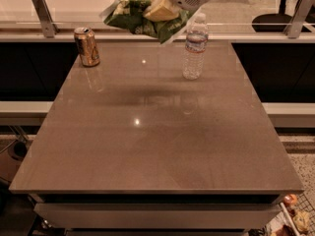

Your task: Move green jalapeno chip bag near orange can

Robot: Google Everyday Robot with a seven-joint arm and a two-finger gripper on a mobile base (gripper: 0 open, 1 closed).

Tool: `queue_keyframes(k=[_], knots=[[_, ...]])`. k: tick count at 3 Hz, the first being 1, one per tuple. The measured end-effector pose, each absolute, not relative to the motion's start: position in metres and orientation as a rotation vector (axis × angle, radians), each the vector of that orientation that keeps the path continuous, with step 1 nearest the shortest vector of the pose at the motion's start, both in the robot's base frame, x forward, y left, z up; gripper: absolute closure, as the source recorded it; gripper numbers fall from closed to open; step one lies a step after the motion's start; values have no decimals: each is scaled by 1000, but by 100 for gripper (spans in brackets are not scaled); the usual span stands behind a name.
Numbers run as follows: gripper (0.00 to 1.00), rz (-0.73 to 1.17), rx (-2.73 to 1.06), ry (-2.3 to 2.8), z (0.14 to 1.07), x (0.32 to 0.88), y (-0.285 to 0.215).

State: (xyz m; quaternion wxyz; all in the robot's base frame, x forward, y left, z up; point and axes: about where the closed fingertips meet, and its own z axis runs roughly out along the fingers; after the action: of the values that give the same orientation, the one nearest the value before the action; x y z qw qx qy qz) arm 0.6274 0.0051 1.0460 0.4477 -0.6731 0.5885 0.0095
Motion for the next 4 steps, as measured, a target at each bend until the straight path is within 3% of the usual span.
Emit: queue_keyframes(k=[4], knots=[[100,24,-1718,1401,1013,732,83]])
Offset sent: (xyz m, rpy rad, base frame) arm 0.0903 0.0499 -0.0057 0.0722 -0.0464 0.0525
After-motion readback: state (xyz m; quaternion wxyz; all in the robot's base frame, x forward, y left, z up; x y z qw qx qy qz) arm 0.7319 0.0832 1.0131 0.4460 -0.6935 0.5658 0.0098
